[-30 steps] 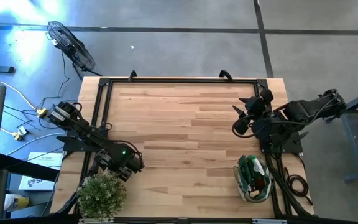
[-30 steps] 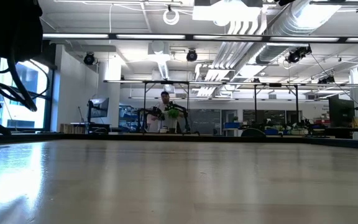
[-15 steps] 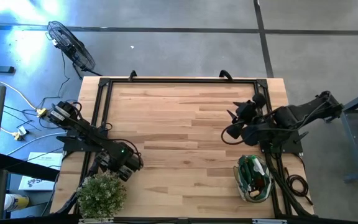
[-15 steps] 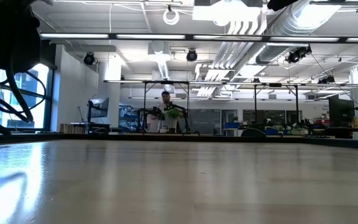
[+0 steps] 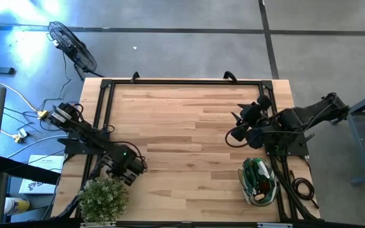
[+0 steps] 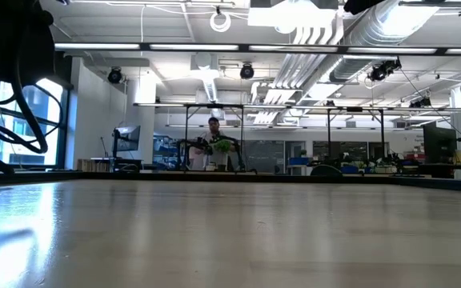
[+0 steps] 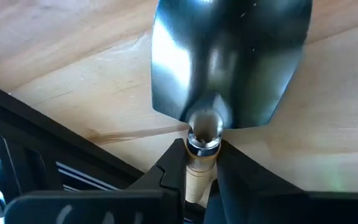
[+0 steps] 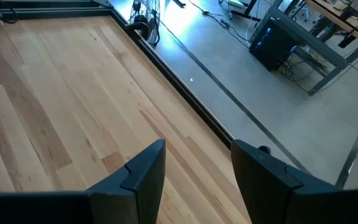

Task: Pick & Place Garden tools in Gardening bag
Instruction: Put the brown trowel into the green gardening bag

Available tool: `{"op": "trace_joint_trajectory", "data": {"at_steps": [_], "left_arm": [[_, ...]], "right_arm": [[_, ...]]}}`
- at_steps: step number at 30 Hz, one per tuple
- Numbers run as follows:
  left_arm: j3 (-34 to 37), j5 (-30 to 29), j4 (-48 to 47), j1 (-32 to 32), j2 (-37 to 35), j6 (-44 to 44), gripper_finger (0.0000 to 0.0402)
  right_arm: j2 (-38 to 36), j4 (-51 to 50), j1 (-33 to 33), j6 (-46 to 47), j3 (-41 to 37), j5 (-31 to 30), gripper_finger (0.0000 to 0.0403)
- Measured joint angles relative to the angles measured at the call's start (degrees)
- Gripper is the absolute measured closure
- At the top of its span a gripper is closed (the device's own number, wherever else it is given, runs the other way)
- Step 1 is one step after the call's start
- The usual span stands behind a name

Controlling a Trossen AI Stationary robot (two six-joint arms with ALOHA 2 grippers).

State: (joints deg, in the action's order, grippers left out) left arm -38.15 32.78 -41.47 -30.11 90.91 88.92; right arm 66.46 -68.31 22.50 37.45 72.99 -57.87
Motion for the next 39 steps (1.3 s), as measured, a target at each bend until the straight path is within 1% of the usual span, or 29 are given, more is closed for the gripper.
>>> {"op": "trace_joint_trajectory", "data": {"at_steps": [10,17,19,21,24,29,32,34,35,36,39], "left_arm": [[-0.22,-3.46,0.11,-0.01,0.0,1.27,0.0349],[-3.39,-7.21,-2.84,0.0,0.16,-0.23,0.0349],[-4.95,-9.2,-4.71,0.02,0.26,-0.7,0.0349],[-6.51,-12.54,-6.03,0.1,0.28,-1.47,0.0349],[-8.11,-15.91,-5.89,0.17,0.28,-2.11,0.0349],[-9.55,-19.13,-6.07,0.15,0.28,-2.21,0.0349],[-9.86,-20.21,-6.06,0.15,0.28,-2.22,0.0349],[-9.86,-20.85,-6.15,0.15,0.28,-2.31,0.0349],[-9.86,-21.07,-6.16,0.15,0.26,-2.48,0.0349],[-9.86,-21.15,-6.13,0.15,0.26,-2.69,0.0349],[-9.86,-21.71,-6.16,0.15,0.26,-3.15,0.0349]], "right_arm": [[0.0,0.0,0.0,0.0,0.0,0.0,0.0229],[0.0,0.02,0.0,0.0,0.0,0.0,0.0229],[0.0,0.04,0.0,0.0,0.0,0.0,0.0229],[0.0,0.44,0.0,0.0,0.0,0.0,0.0229],[-0.08,1.3,0.31,-0.23,0.0,-0.62,0.0229],[-1.67,5.61,4.8,-3.57,-0.02,-6.96,0.0229],[-3.5,9.73,8.76,-7.43,-0.02,-8.26,0.0229],[-4.83,12.81,11.03,-10.58,-0.02,-7.29,0.0229],[-5.5,14.33,12.17,-12.01,0.0,-5.83,0.0229],[-6.07,15.81,13.3,-13.71,-0.02,-3.63,0.0229],[-7.64,20.97,15.86,-18.29,-0.02,5.72,0.0229]]}}
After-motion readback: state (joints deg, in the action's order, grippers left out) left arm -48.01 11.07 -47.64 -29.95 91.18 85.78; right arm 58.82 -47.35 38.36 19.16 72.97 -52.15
